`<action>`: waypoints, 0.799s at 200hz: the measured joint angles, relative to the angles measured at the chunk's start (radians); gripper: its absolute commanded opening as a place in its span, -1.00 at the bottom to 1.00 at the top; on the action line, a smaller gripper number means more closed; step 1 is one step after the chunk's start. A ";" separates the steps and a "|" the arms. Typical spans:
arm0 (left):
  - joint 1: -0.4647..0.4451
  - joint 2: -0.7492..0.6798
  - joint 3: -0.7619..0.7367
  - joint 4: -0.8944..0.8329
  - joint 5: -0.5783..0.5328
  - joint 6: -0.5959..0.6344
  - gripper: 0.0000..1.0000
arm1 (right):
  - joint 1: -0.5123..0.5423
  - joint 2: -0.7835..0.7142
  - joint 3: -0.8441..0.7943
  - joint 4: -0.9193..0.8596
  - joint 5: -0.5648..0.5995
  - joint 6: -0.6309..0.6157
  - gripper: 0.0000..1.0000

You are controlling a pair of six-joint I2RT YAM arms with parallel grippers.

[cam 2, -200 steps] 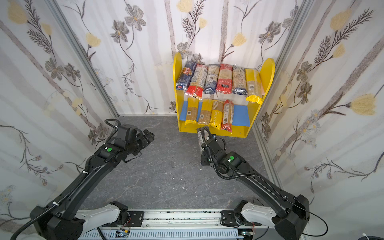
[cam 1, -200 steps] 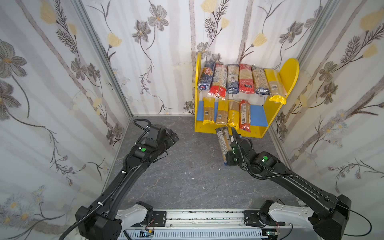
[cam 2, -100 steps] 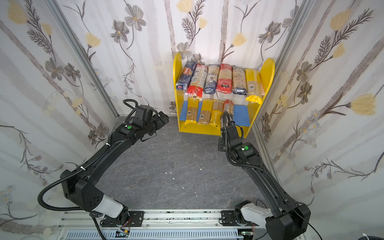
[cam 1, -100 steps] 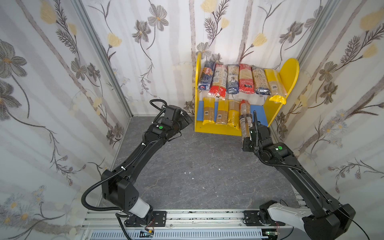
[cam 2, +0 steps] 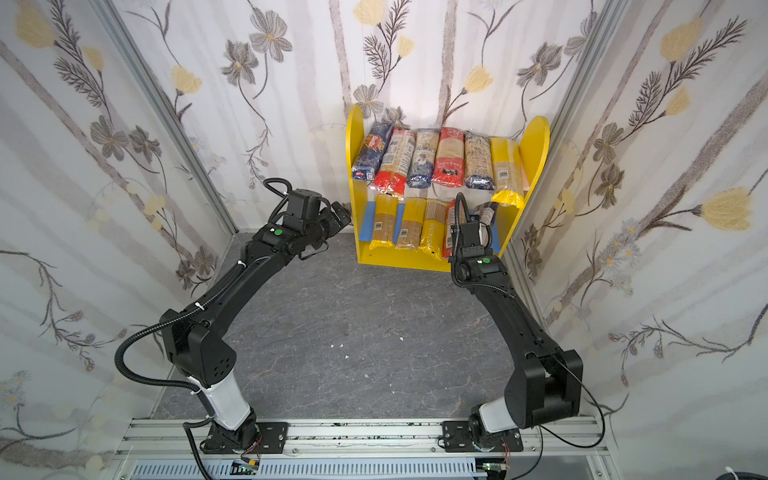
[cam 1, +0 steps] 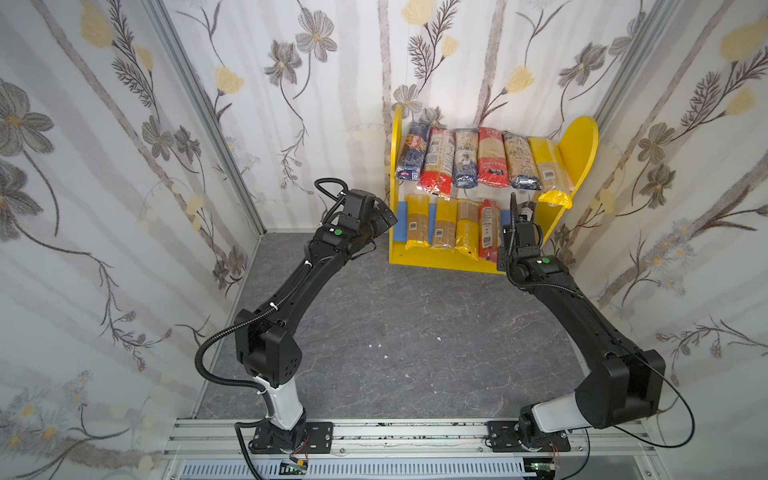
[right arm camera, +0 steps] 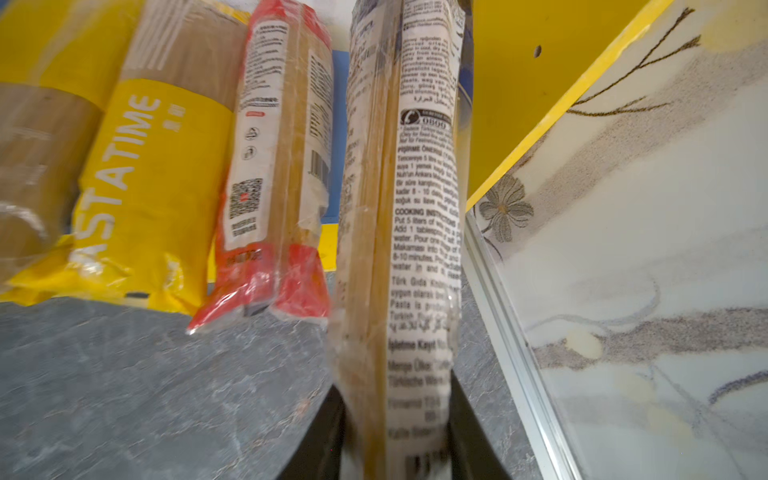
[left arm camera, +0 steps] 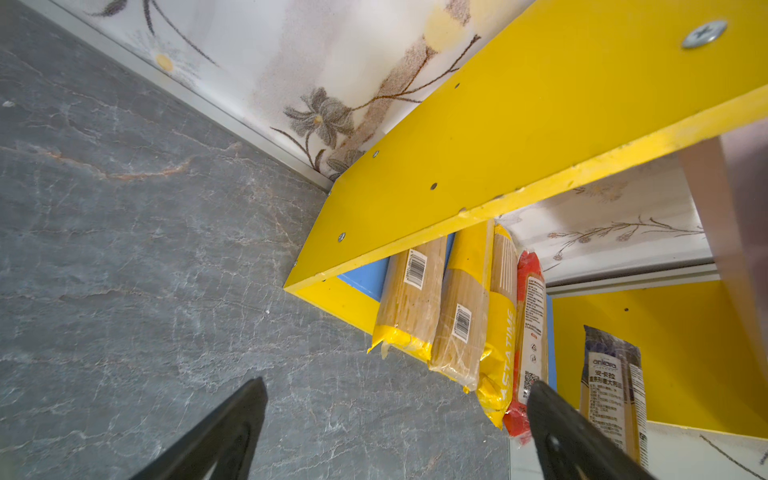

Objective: Place and organize the pasta boxes and bags onto the shelf
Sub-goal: 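Lift the white-labelled bag upright and carry it to the blue lower shelf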

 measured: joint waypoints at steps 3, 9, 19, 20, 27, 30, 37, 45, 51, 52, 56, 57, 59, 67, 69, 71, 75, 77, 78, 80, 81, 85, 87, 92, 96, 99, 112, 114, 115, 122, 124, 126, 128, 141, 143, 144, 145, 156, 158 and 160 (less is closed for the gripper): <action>0.000 0.004 0.005 0.000 0.000 0.000 1.00 | -0.001 0.009 0.000 0.006 0.003 -0.007 -1.00; 0.000 0.013 0.016 0.001 0.000 0.003 1.00 | -0.005 0.026 0.000 0.016 0.010 -0.021 -1.00; 0.000 0.028 0.035 0.000 0.000 0.003 1.00 | -0.010 0.050 -0.001 0.036 0.028 -0.041 -1.00; 0.000 0.029 0.037 0.000 0.000 0.003 1.00 | -0.010 0.051 -0.001 0.037 0.029 -0.042 -1.00; 0.000 0.040 0.049 0.000 0.000 0.005 1.00 | -0.015 0.067 -0.001 0.054 0.040 -0.052 -1.00; 0.000 0.045 0.055 0.001 0.000 0.006 1.00 | -0.018 0.073 -0.002 0.062 0.047 -0.059 -1.00; 0.002 0.055 0.069 0.000 0.002 0.006 1.00 | -0.024 0.088 -0.002 0.083 0.060 -0.069 -1.00; 0.004 0.069 0.088 -0.001 0.008 0.005 1.00 | -0.035 0.107 -0.001 0.106 0.074 -0.075 -1.00; 0.005 0.079 0.103 0.000 0.012 0.006 1.00 | -0.043 0.122 0.001 0.124 0.087 -0.081 -1.00; 0.006 0.080 0.105 0.000 0.013 0.006 1.00 | -0.045 0.125 0.002 0.127 0.089 -0.081 -1.00; 0.006 0.087 0.116 0.000 0.015 0.006 1.00 | -0.049 0.135 0.006 0.133 0.095 -0.084 -1.00; 0.007 0.089 0.119 0.000 0.016 0.006 1.00 | -0.051 0.139 0.007 0.135 0.096 -0.086 -1.00; 0.007 0.092 0.124 0.000 0.019 0.006 1.00 | -0.053 0.145 0.010 0.138 0.098 -0.092 -1.00; 0.008 0.100 0.139 0.000 0.029 0.006 1.00 | -0.060 0.165 0.019 0.152 0.105 -0.103 -1.00; 0.009 0.103 0.143 0.000 0.030 0.006 1.00 | -0.062 0.171 0.021 0.157 0.106 -0.106 -1.00; 0.010 0.105 0.146 0.000 0.031 0.006 1.00 | -0.064 0.177 0.024 0.161 0.106 -0.108 -1.00; 0.010 0.107 0.151 0.001 0.033 0.006 1.00 | -0.066 0.187 0.028 0.169 0.106 -0.110 -1.00; 0.010 0.108 0.154 0.001 0.034 0.006 1.00 | -0.067 0.192 0.030 0.172 0.106 -0.111 -1.00; 0.010 0.109 0.155 0.001 0.035 0.006 1.00 | -0.068 0.193 0.031 0.173 0.106 -0.112 -1.00; 0.010 0.110 0.158 0.001 0.036 0.006 1.00 | -0.069 0.198 0.032 0.177 0.106 -0.114 -1.00; 0.010 0.111 0.158 0.001 0.036 0.007 1.00 | -0.069 0.199 0.033 0.178 0.107 -0.115 -1.00; 0.011 0.112 0.161 0.001 0.037 0.008 1.00 | -0.071 0.207 0.035 0.186 0.106 -0.114 -1.00; 0.011 0.113 0.161 0.001 0.037 0.009 1.00 | -0.072 0.211 0.035 0.189 0.106 -0.115 -1.00; 0.012 0.114 0.163 0.001 0.037 0.010 1.00 | -0.074 0.220 0.037 0.197 0.105 -0.119 -1.00; 0.012 0.114 0.163 0.001 0.037 0.010 1.00 | -0.076 0.226 0.039 0.204 0.105 -0.126 -1.00; 0.013 0.115 0.163 0.000 0.037 0.010 1.00 | -0.077 0.232 0.040 0.209 0.104 -0.127 -1.00; 0.014 0.116 0.163 0.000 0.038 0.012 1.00 | -0.084 0.260 0.055 0.220 0.101 -0.142 -1.00; 0.014 0.116 0.163 0.000 0.038 0.013 1.00 | -0.085 0.263 0.058 0.222 0.102 -0.143 -1.00; 0.014 0.116 0.163 0.000 0.038 0.013 1.00 | -0.085 0.266 0.060 0.223 0.102 -0.144 -1.00; 0.015 0.116 0.161 0.000 0.042 0.014 1.00 | -0.086 0.281 0.070 0.229 0.103 -0.151 -1.00; 0.015 0.116 0.161 0.000 0.042 0.014 1.00 | -0.087 0.286 0.073 0.231 0.103 -0.153 -1.00; 0.016 0.116 0.160 0.000 0.042 0.014 1.00 | -0.087 0.291 0.077 0.233 0.103 -0.153 -1.00; 0.016 0.116 0.160 0.000 0.042 0.014 1.00 | -0.087 0.296 0.080 0.235 0.103 -0.154 -1.00; 0.018 0.116 0.157 0.000 0.043 0.017 1.00 | -0.092 0.326 0.105 0.246 0.108 -0.169 -1.00; 0.018 0.116 0.156 0.000 0.043 0.018 1.00 | -0.092 0.330 0.109 0.248 0.108 -0.171 -1.00; 0.018 0.116 0.156 0.000 0.043 0.018 1.00 | -0.093 0.332 0.111 0.249 0.108 -0.172 -1.00; 0.018 0.116 0.156 0.000 0.043 0.018 1.00 | -0.093 0.335 0.113 0.250 0.108 -0.174 -1.00; 0.021 0.115 0.154 0.000 0.043 0.021 1.00 | -0.100 0.353 0.135 0.260 0.106 -0.187 -1.00; 0.021 0.114 0.154 0.000 0.043 0.021 1.00 | -0.101 0.357 0.139 0.261 0.106 -0.188 -1.00; 0.022 0.114 0.153 0.000 0.043 0.021 1.00 | -0.102 0.361 0.143 0.261 0.106 -0.191 -1.00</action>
